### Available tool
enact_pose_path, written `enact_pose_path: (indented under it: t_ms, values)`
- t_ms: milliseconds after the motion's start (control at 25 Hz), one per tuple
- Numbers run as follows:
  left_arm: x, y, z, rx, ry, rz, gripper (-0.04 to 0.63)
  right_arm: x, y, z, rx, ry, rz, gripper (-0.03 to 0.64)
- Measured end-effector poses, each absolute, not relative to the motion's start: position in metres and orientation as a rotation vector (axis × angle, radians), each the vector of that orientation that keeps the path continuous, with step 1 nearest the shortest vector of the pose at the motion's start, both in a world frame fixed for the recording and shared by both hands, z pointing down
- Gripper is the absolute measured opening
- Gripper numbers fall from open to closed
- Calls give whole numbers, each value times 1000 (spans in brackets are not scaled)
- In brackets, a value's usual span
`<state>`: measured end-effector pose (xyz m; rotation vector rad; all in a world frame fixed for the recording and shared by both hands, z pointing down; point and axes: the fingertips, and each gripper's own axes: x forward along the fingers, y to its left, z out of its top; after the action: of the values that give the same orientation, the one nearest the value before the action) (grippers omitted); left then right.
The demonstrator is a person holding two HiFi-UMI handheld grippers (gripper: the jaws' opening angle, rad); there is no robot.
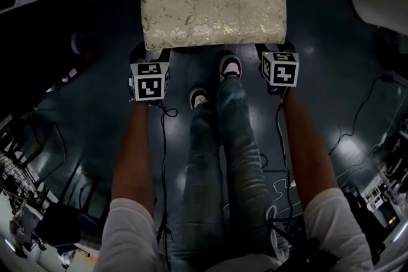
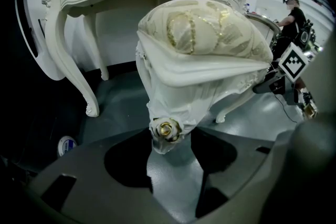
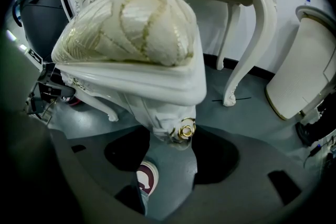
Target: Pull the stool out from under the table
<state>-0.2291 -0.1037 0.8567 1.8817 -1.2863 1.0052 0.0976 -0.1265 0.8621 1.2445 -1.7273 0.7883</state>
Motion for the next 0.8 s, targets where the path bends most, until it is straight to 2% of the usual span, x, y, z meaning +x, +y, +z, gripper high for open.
enact_pose_path:
  t_ms: [800]
  values:
    - [-231,-100,853,1871,-1243,1042,247,97,-122,859,1240,-1699,811,250]
